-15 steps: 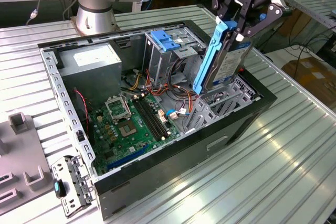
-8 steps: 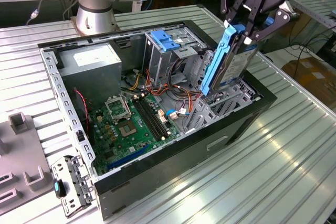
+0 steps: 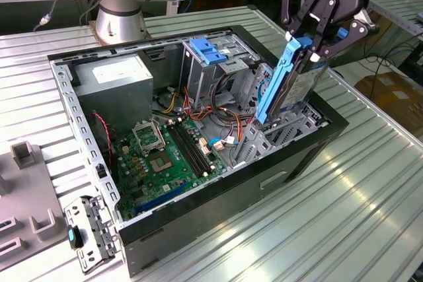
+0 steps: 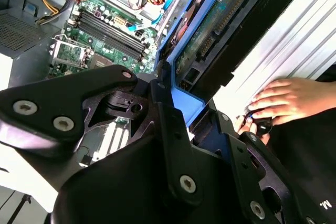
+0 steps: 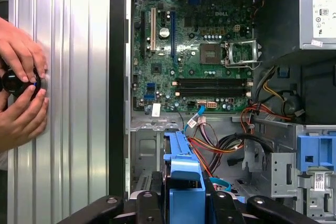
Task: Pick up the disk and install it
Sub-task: 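Insert the disk into the insertion slot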
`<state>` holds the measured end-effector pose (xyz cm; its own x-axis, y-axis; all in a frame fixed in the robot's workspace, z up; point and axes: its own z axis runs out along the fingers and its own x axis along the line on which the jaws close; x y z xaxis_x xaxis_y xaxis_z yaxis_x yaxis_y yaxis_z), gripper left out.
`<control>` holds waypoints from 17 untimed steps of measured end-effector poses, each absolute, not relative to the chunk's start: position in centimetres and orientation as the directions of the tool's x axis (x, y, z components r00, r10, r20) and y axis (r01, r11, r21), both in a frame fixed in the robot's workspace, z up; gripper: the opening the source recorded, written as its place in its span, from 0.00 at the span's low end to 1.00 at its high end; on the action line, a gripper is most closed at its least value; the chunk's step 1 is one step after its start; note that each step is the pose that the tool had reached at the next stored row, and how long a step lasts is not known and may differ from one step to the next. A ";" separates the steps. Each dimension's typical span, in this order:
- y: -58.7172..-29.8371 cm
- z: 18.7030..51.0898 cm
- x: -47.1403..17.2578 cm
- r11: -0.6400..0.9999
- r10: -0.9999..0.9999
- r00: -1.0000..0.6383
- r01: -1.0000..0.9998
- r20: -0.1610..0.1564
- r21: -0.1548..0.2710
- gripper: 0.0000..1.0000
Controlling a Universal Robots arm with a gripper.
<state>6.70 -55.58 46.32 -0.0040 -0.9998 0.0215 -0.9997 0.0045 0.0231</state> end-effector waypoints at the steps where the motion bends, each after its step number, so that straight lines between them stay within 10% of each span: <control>1: -55.6 46.1 6.7 0.004 -1.000 -0.004 -1.000 0.022 0.023 0.37; 17: -55.8 45.2 6.8 0.004 -1.000 -0.004 -1.000 0.004 0.023 0.37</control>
<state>6.83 -55.85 45.18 -0.0038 -1.0000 0.0040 -0.9997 0.0039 0.0232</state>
